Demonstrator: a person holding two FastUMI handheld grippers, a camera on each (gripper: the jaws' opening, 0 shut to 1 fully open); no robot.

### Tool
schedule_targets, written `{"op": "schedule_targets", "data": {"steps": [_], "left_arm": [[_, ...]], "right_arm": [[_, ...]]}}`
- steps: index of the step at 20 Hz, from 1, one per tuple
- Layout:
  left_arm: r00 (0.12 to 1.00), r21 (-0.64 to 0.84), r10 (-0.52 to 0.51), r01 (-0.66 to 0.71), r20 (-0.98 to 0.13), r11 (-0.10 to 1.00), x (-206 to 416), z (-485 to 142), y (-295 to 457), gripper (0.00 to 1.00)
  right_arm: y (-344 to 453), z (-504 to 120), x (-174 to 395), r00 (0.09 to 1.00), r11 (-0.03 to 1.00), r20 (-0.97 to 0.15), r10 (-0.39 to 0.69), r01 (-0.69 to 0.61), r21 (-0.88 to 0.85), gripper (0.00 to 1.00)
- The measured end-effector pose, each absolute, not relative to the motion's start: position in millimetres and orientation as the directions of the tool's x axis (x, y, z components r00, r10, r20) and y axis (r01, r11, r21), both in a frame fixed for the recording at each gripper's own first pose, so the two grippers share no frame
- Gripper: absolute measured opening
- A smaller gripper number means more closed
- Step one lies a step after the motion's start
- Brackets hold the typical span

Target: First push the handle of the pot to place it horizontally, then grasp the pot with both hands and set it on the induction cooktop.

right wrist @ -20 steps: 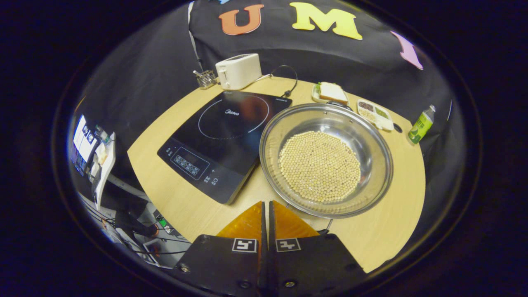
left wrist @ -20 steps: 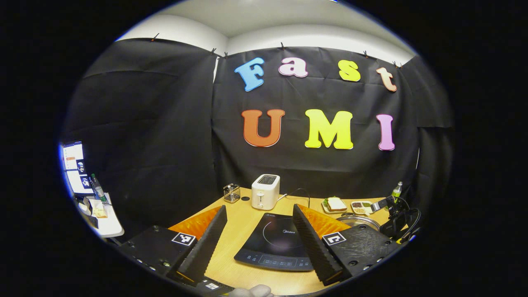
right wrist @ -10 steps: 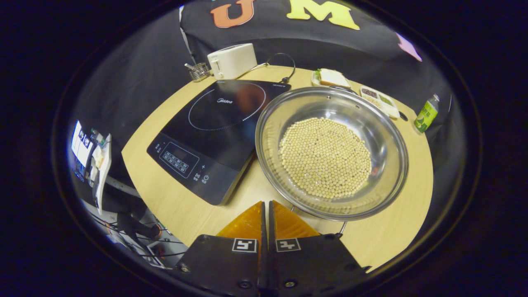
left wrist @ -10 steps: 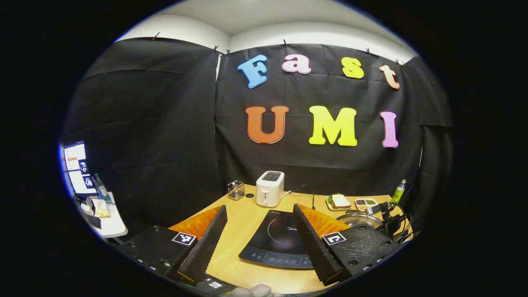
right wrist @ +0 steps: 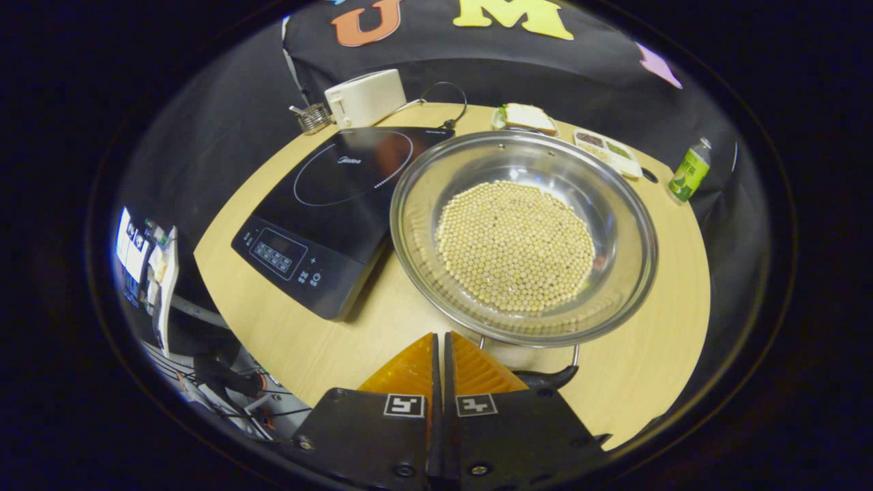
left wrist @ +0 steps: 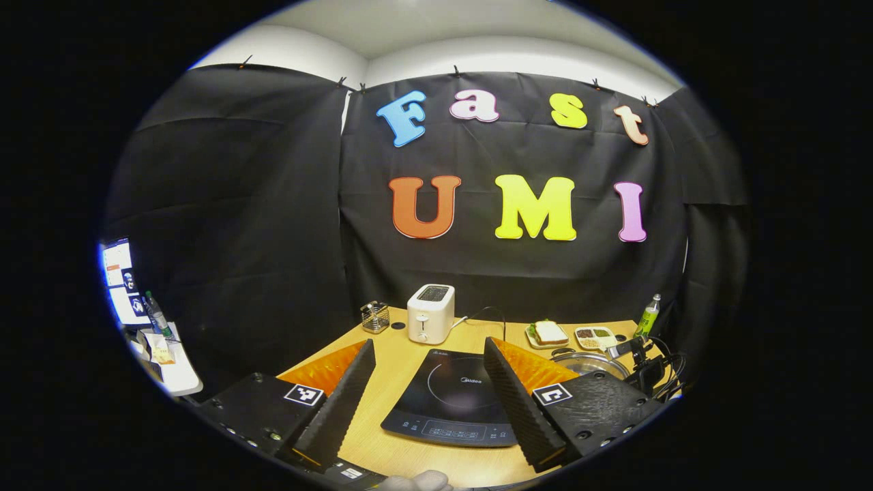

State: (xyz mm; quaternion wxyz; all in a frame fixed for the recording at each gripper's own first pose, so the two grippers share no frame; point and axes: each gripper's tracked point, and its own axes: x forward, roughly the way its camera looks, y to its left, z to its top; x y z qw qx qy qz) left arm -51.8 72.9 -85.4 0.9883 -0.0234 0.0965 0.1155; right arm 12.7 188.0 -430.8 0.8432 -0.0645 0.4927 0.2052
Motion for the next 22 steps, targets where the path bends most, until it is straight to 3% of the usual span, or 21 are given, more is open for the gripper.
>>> {"op": "schedule_targets", "data": {"steps": [4, 22], "left_arm": [[0.961, -0.026, 0.204, -0.213, -0.188, 0.977, -49, -81, 64, 0.95], [0.967, -0.053, 0.181, -0.193, -0.181, 0.98, -25, -83, 36, 0.95]], "right_arm": [[169, -435, 10, 0.433, 0.92, -0.863, 0.26, -0.383, 0.085, 0.0], [80, -436, 35, 0.455, 0.961, -0.875, 0.167, -0.275, 0.04, 0.01]]}}
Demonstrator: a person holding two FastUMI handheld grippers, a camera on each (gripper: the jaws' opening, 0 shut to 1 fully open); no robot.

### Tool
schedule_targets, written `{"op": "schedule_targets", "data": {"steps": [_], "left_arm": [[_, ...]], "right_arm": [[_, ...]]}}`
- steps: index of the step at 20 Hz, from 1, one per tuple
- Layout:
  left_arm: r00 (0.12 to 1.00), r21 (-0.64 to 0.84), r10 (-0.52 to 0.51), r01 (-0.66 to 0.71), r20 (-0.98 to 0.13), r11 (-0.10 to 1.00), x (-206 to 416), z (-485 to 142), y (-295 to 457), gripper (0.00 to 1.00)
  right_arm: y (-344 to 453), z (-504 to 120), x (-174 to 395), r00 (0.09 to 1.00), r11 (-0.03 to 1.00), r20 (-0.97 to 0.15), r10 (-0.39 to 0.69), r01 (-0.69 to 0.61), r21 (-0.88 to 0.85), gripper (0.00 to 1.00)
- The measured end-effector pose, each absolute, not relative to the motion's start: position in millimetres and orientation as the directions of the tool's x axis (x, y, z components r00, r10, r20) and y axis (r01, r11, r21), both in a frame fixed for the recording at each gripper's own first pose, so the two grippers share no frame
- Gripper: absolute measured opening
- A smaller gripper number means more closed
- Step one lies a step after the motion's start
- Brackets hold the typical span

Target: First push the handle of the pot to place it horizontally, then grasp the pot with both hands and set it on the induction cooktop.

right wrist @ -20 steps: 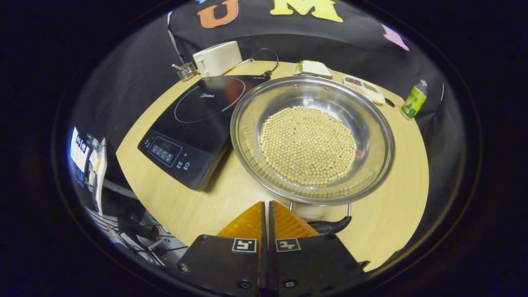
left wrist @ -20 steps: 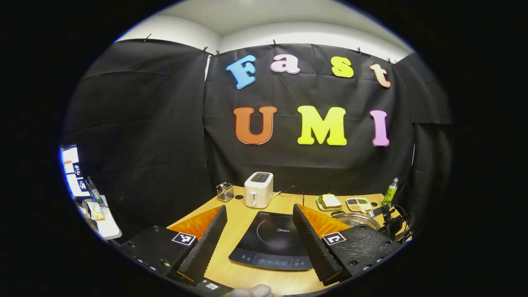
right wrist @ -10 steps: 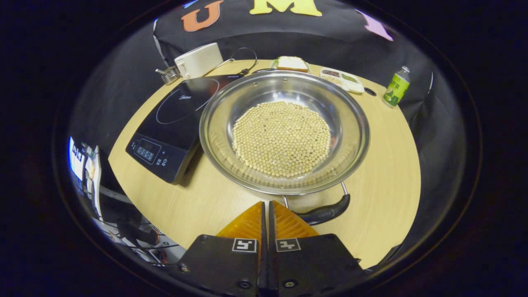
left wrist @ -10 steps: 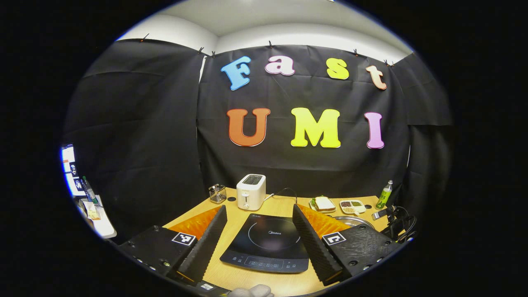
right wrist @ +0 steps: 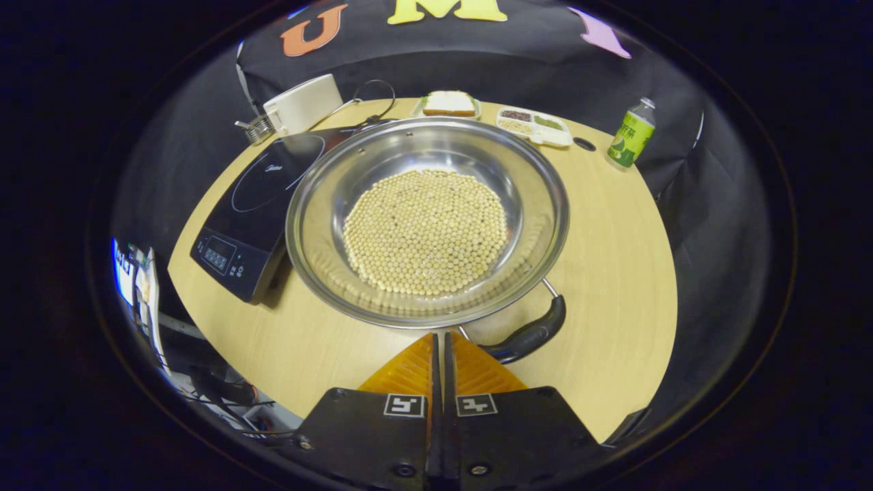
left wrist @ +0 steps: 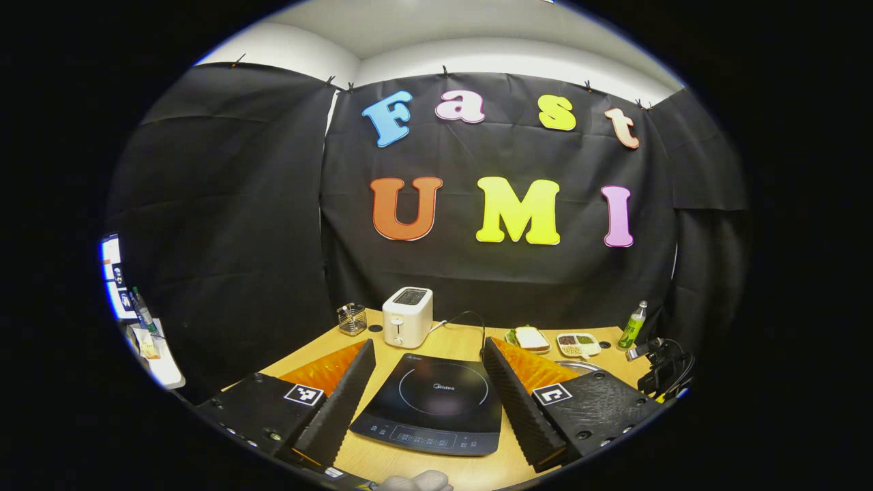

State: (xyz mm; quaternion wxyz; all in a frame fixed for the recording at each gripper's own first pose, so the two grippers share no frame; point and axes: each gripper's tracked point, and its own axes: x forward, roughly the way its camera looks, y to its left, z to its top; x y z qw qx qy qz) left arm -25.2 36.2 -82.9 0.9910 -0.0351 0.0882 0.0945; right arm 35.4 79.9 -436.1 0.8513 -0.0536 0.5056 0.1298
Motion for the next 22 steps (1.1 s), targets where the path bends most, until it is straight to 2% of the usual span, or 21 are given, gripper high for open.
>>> {"op": "schedule_targets", "data": {"steps": [10, 11, 12, 17, 18, 19, 21, 22], "left_arm": [[0.957, -0.063, 0.217, -0.233, -0.193, 0.97, -9, -91, 19, 0.95], [0.956, -0.066, 0.22, -0.237, -0.193, 0.969, -8, -92, 16, 0.95], [0.955, -0.068, 0.223, -0.24, -0.194, 0.968, -6, -92, 12, 0.96], [0.946, -0.073, 0.253, -0.272, -0.204, 0.96, 1, -100, 3, 0.96], [0.943, -0.075, 0.258, -0.279, -0.209, 0.957, 2, -102, 1, 0.96], [0.941, -0.076, 0.264, -0.286, -0.214, 0.955, 3, -105, -1, 0.96], [0.934, -0.071, 0.277, -0.299, -0.226, 0.952, 4, -108, -3, 0.96], [0.931, -0.069, 0.282, -0.305, -0.23, 0.95, 4, -110, -4, 0.96]], "right_arm": [[39, -434, 62, 0.442, 0.953, -0.887, 0.138, -0.302, -0.002, 0.0], [35, -433, 66, 0.441, 0.952, -0.887, 0.134, -0.306, -0.008, 0.04], [30, -433, 70, 0.441, 0.951, -0.888, 0.131, -0.308, -0.012, 0.01], [10, -435, 89, 0.436, 0.942, -0.892, 0.12, -0.334, -0.037, 0.04], [7, -435, 93, 0.436, 0.94, -0.892, 0.116, -0.338, -0.043, 0.01], [3, -435, 97, 0.435, 0.939, -0.893, 0.113, -0.341, -0.047, 0.04], [-4, -435, 108, 0.435, 0.937, -0.894, 0.11, -0.345, -0.052, 0.01], [-9, -436, 113, 0.438, 0.935, -0.893, 0.107, -0.349, -0.059, 0.04]]}}
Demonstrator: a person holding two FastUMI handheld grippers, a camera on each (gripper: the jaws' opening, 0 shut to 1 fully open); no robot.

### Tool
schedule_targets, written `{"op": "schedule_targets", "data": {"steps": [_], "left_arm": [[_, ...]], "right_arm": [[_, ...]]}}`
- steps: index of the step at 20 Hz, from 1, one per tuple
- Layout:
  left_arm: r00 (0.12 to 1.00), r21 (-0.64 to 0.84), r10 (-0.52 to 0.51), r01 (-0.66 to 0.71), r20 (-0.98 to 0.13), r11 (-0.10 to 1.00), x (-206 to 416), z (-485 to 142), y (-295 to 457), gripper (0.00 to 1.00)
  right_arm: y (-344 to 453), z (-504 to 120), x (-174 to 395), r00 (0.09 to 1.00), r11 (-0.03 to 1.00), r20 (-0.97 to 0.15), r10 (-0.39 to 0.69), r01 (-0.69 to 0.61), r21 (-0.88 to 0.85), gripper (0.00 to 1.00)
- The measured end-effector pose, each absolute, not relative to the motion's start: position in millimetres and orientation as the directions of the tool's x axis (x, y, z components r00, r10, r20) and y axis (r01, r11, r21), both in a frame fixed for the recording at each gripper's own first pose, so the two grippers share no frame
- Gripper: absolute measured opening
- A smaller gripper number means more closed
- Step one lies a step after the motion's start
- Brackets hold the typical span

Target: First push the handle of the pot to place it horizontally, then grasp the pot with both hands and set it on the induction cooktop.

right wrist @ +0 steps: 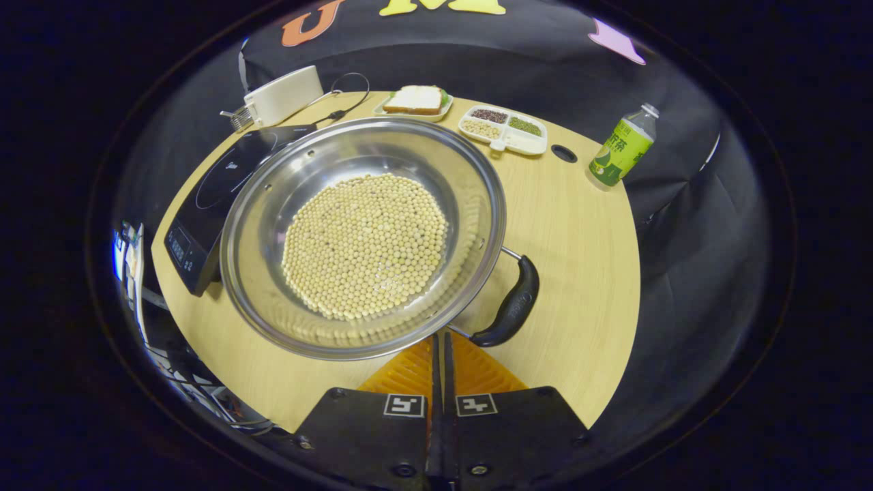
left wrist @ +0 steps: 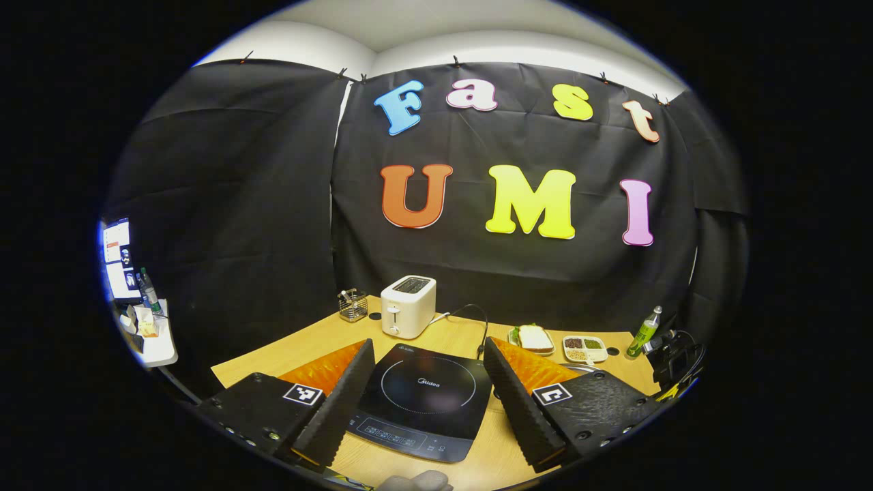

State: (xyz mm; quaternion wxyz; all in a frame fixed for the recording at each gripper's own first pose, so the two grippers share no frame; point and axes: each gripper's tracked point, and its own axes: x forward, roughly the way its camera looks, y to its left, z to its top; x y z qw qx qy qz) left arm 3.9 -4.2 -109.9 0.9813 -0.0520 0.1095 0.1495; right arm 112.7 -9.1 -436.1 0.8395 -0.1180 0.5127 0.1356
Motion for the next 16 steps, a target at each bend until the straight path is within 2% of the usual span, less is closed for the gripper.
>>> {"op": "schedule_targets", "data": {"steps": [2, 3, 8, 10, 11, 15, 16], "left_arm": [[0.927, -0.064, 0.289, -0.312, -0.239, 0.948, 5, -113, -7, 0.96], [0.926, -0.062, 0.287, -0.311, -0.246, 0.948, 6, -114, -9, 0.96], [0.929, -0.031, 0.275, -0.292, -0.249, 0.956, 13, -114, -16, 0.96], [0.933, -0.017, 0.263, -0.276, -0.245, 0.961, 16, -114, -19, 0.96], [0.937, -0.014, 0.253, -0.264, -0.241, 0.964, 18, -114, -21, 0.96], [0.955, -0.046, 0.172, -0.188, -0.242, 0.981, 29, -125, -35, 0.96], [0.955, -0.05, 0.156, -0.174, -0.254, 0.983, 32, -131, -38, 0.96]], "right_arm": [[-16, -434, 123, 0.446, 0.932, -0.89, 0.101, -0.355, -0.072, 0.01], [-20, -433, 128, 0.45, 0.932, -0.888, 0.097, -0.354, -0.078, 0.04], [-30, -427, 145, 0.491, 0.924, -0.868, 0.078, -0.362, -0.122, 0.01], [-31, -424, 144, 0.502, 0.923, -0.861, 0.082, -0.363, -0.124, 0.04], [-33, -422, 143, 0.511, 0.927, -0.856, 0.081, -0.355, -0.124, 0.01], [-45, -408, 126, 0.556, 0.945, -0.827, 0.084, -0.308, -0.111, 0.05], [-48, -403, 122, 0.571, 0.947, -0.816, 0.084, -0.302, -0.113, 0.1]]}}
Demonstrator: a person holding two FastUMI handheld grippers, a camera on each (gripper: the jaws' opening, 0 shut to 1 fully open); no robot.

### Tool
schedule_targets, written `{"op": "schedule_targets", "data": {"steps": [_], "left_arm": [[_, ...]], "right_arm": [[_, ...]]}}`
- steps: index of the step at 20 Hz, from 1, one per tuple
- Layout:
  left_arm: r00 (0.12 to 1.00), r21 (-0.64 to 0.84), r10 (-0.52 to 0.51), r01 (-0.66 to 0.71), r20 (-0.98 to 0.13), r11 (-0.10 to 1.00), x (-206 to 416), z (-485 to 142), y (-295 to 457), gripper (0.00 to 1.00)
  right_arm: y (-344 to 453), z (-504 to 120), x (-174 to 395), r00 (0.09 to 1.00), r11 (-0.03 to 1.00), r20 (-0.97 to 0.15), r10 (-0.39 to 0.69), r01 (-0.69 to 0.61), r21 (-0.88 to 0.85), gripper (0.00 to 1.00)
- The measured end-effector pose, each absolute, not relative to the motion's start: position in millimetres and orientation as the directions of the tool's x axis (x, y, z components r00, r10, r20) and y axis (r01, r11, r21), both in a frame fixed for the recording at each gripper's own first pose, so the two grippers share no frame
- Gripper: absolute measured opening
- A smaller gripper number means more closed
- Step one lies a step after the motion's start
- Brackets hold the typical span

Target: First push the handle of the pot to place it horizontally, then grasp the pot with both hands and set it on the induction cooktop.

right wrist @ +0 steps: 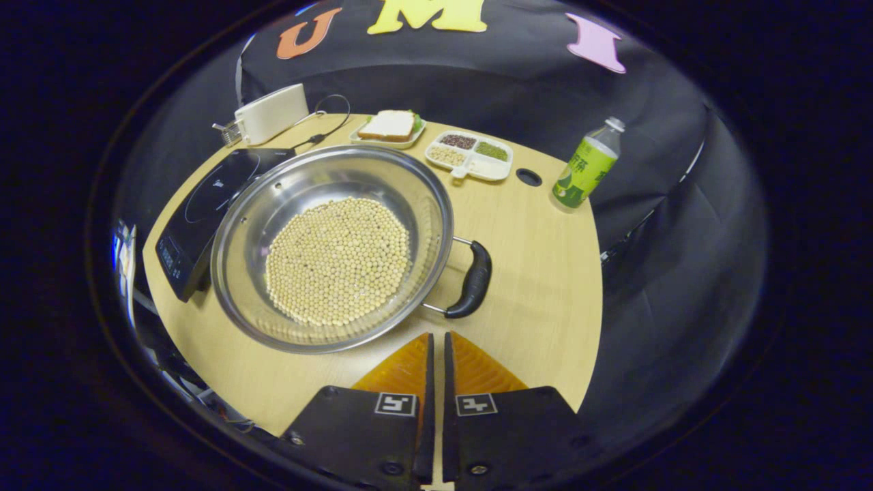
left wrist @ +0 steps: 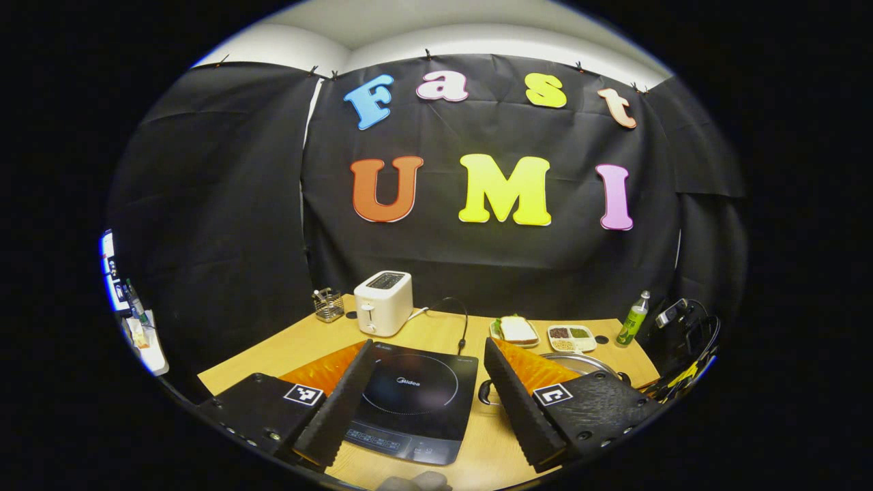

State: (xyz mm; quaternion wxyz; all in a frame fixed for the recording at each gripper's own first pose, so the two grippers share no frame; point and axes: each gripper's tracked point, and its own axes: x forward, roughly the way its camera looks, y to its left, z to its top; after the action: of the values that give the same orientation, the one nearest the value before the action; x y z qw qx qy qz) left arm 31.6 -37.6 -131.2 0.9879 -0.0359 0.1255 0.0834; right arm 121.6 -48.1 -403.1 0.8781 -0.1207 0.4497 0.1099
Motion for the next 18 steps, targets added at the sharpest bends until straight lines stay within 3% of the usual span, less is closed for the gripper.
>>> {"op": "schedule_targets", "data": {"steps": [3, 4, 5, 6, 7, 8, 14, 18], "left_arm": [[0.953, -0.051, 0.097, -0.117, -0.288, 0.992, 40, -153, -49, 0.96], [0.951, -0.044, 0.081, -0.099, -0.298, 0.994, 44, -159, -52, 0.96], [0.947, -0.037, 0.062, -0.077, -0.315, 0.996, 49, -170, -57, 0.96], [0.938, -0.034, 0.036, -0.051, -0.344, 0.998, 54, -182, -63, 0.96], [0.931, -0.036, 0.008, -0.023, -0.365, 0.999, 60, -194, -70, 0.96], [0.922, -0.041, -0.016, 0.0, -0.387, 0.999, 63, -205, -76, 0.96], [0.834, -0.073, -0.104, 0.076, -0.542, 0.994, 97, -286, -107, 0.96], [0.783, -0.087, -0.109, 0.071, -0.612, 0.994, 115, -325, -115, 0.96]], "right_arm": [[-54, -384, 113, 0.625, 0.959, -0.776, 0.086, -0.262, -0.105, 0.34], [-54, -378, 111, 0.639, 0.965, -0.764, 0.089, -0.245, -0.092, 0.5], [-53, -371, 110, 0.654, 0.97, -0.75, 0.103, -0.232, -0.069, 0.55], [-54, -369, 111, 0.661, 0.975, -0.744, 0.101, -0.215, -0.059, 0.75], [-54, -364, 113, 0.673, 0.978, -0.733, 0.101, -0.201, -0.05, 0.78], [-54, -361, 117, 0.686, 0.982, -0.721, 0.098, -0.184, -0.042, 0.89], [-46, -368, 140, 0.683, 0.99, -0.723, 0.101, -0.143, 0.003, 0.93], [-46, -386, 161, 0.66, 0.992, -0.746, 0.09, -0.127, 0.007, 0.93]]}}
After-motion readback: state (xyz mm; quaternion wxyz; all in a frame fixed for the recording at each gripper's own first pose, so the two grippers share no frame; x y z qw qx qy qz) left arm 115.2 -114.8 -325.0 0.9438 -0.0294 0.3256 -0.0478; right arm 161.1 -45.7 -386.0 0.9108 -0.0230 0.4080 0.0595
